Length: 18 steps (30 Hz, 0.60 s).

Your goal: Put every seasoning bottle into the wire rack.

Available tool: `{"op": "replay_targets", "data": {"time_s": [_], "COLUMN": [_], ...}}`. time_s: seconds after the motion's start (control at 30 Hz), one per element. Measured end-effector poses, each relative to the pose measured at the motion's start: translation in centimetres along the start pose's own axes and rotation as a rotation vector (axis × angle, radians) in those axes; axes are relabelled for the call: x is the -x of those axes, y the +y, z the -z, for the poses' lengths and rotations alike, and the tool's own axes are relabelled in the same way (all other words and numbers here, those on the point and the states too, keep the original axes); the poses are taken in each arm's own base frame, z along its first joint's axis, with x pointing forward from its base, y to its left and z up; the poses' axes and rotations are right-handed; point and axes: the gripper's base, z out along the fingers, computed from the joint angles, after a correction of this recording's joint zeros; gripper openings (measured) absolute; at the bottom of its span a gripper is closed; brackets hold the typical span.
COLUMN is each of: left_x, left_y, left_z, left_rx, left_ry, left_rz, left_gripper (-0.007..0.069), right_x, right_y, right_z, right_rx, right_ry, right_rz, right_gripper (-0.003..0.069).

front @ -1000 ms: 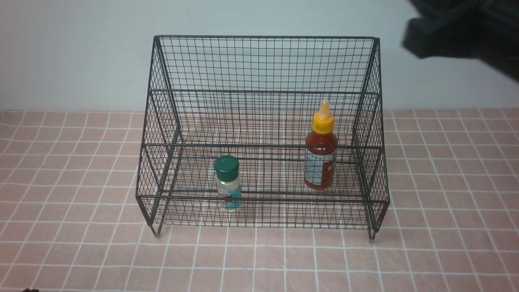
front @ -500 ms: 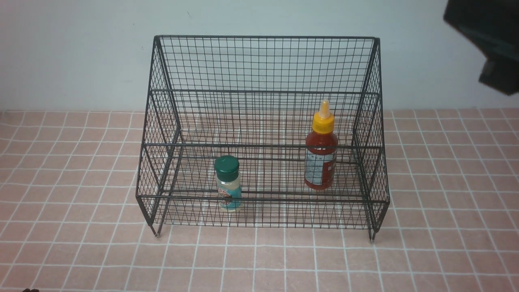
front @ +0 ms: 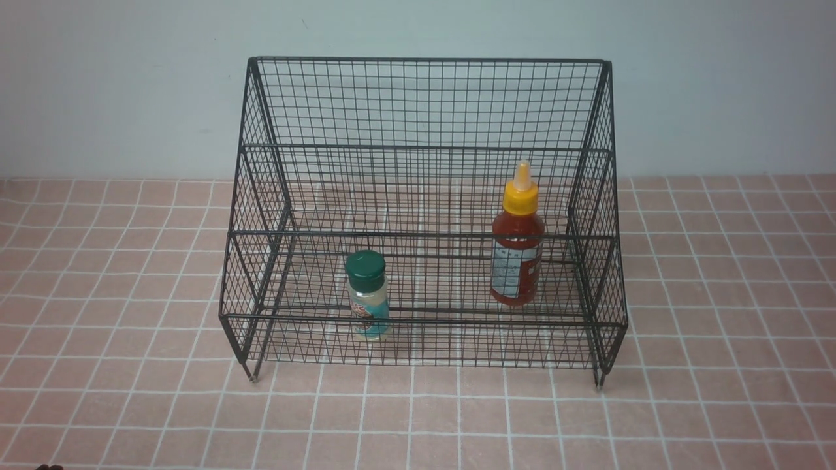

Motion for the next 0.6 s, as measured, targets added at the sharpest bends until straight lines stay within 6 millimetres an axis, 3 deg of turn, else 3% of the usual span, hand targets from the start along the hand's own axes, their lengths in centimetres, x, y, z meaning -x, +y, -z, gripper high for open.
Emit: {"op": "replay_targets", "data": {"time_s": [0.2,0.4,0.6], "left_x": [0.0,0.0,0.0], "left_y": [0.0,0.0,0.0], "left_z": [0.0,0.0,0.0], "left_rx": [0.000,0.000,0.000], "left_ry": [0.000,0.000,0.000], "left_rz": [0.000,0.000,0.000], "left_gripper": [-0.0007,-0.0007,-0.0007], "right_x": [-2.4,-2.4,-2.4], "right_y": [-0.9,-0.8,-0.8], "right_z": [2.6,4.2,4.4], "right_rx": [-0.053,-0.043,-0.042], "right_ry": [-0.113,-0.176,-0.185], "right_rz": [-0.044,-0.042,-0.041], "right_gripper": [-0.0012,-0.0010,-0.0010]}}
